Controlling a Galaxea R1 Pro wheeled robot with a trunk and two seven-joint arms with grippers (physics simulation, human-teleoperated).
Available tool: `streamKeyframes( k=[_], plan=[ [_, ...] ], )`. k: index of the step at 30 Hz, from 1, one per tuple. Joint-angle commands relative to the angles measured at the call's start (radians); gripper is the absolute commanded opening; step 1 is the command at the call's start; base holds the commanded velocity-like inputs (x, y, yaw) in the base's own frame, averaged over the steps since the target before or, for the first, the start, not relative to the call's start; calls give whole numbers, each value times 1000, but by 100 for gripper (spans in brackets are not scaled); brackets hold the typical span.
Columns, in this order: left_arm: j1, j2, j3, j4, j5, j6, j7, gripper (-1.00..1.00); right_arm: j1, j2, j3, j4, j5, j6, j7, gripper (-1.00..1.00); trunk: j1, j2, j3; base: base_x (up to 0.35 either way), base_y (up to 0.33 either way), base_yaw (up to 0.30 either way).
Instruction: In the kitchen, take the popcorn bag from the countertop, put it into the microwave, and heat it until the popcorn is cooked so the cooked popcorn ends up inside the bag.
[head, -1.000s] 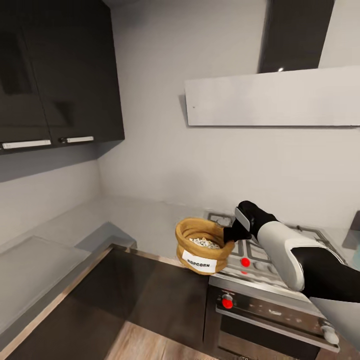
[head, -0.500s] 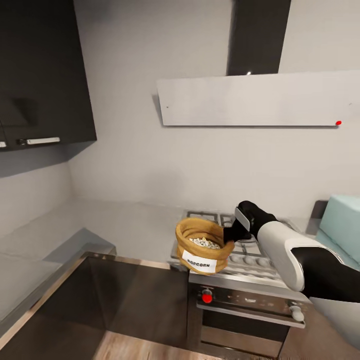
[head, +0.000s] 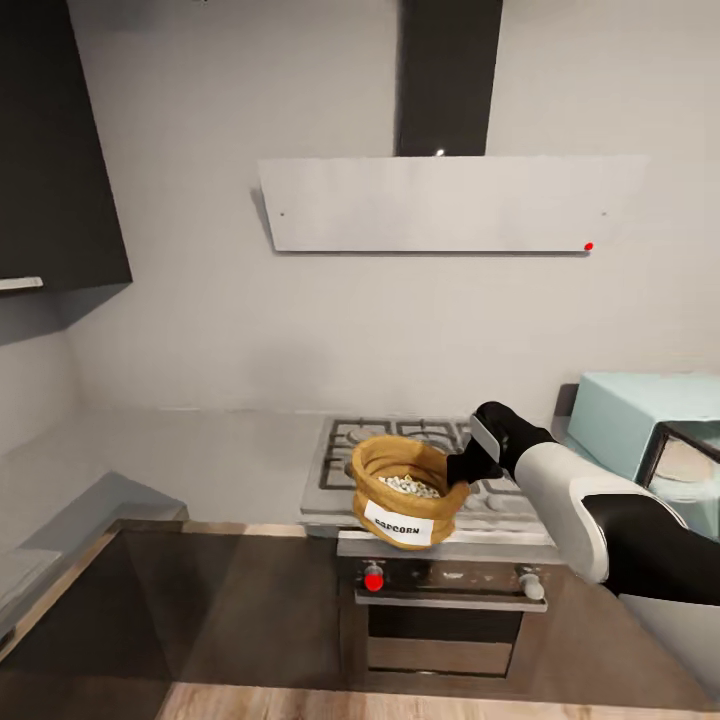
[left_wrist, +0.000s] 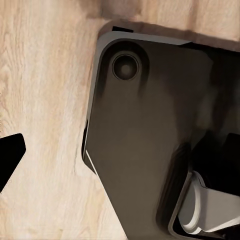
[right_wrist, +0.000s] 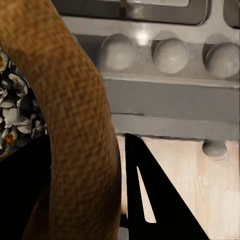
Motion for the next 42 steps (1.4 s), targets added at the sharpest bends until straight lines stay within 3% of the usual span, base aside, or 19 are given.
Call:
streamKeyframes(
  k=[1, 42],
  plan=[
    [0, -1, 4, 0, 0, -1, 0, 100, -1, 0, 3, -1, 0, 3, 3, -100, 0, -2, -2, -299, 0, -294],
    [0, -3, 4, 0, 0, -1, 0, 100, -1, 0, 4, -1, 0, 4, 3, -100, 0, -2, -2, -317, -80, -294]
  ],
)
